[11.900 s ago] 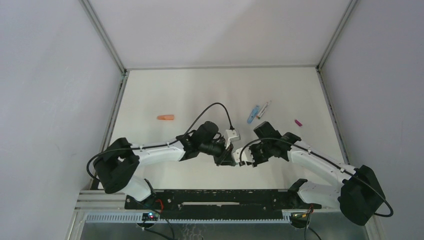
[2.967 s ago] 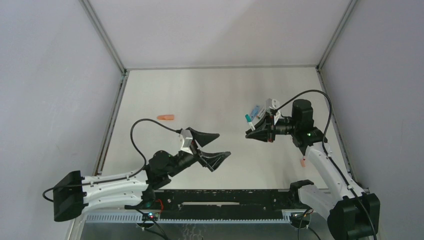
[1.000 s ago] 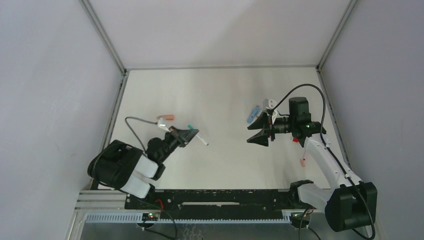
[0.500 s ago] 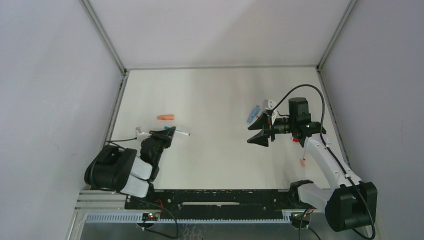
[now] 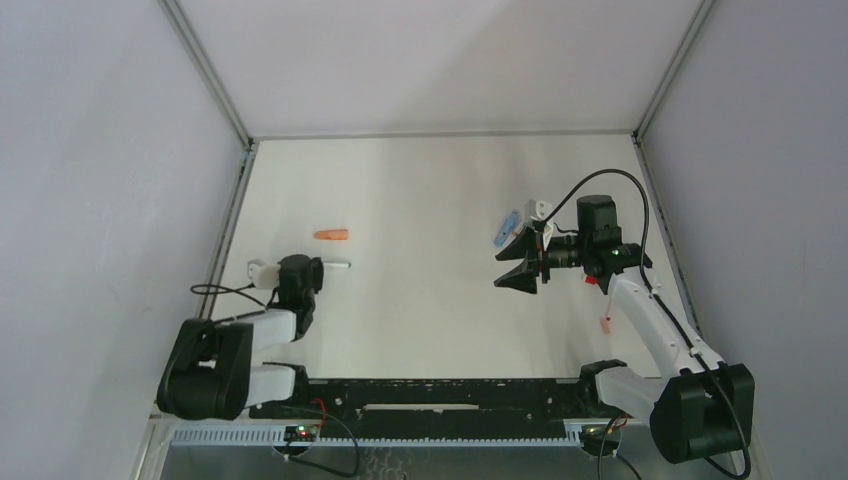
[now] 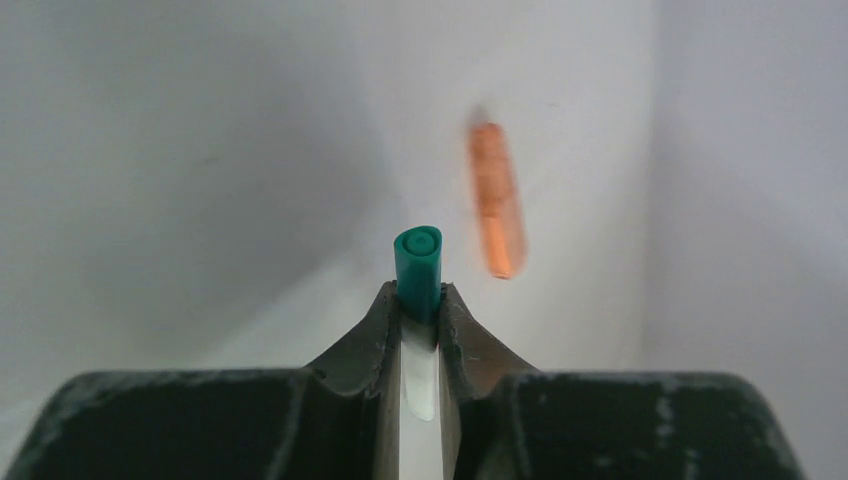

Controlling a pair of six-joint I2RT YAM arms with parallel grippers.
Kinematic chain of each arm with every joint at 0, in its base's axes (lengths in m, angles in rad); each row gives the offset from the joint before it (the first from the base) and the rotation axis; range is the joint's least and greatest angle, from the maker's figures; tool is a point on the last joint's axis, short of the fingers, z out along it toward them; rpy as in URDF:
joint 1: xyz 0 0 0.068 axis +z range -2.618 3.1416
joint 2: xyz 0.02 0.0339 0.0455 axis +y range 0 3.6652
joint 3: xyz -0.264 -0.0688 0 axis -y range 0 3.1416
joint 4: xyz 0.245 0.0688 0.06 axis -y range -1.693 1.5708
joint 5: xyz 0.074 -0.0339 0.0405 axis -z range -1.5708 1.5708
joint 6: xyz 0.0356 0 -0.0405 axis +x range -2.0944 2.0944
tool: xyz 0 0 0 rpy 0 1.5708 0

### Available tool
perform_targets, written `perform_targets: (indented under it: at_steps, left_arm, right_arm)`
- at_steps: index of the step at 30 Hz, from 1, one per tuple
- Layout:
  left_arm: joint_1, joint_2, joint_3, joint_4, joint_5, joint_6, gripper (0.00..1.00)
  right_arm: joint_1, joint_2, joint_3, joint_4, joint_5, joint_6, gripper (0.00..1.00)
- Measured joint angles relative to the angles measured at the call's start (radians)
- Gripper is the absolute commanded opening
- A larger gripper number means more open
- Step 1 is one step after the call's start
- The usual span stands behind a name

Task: Insert the pens into the pen caps
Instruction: Place the pen at the center of the board.

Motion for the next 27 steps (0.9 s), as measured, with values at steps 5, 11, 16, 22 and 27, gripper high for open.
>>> perform_targets:
  at_steps: [5,11,16,22,27]
  left_arm:
    - [0.024,0.125,0.012,0.025,0.027,-0.032,0.21]
    - [0.031,0.220,0.055,0.100,0.052,-0.033,0.48]
    - [0.052,0.288,0.076,0.207,0.097,-0.031,0.52]
    - [0.070,0.290,0.071,0.268,0.187,-0.003,0.55]
    - [0.072,0.119,0.020,0.276,0.288,0.129,0.62]
  right_arm:
    - [0.000,-0.001,0.000,-0.007,0.000,-0.010,0.68]
    - [0.000,-0.002,0.000,-0.007,0.000,-0.013,0.68]
    - [0.000,-0.002,0.000,-0.008,0.001,-0.017,0.68]
    - [-0.011,-0.008,0.000,-0.015,0.008,-0.032,0.68]
    - [-0.050,-0.042,0.000,-0.027,0.012,-0.047,0.68]
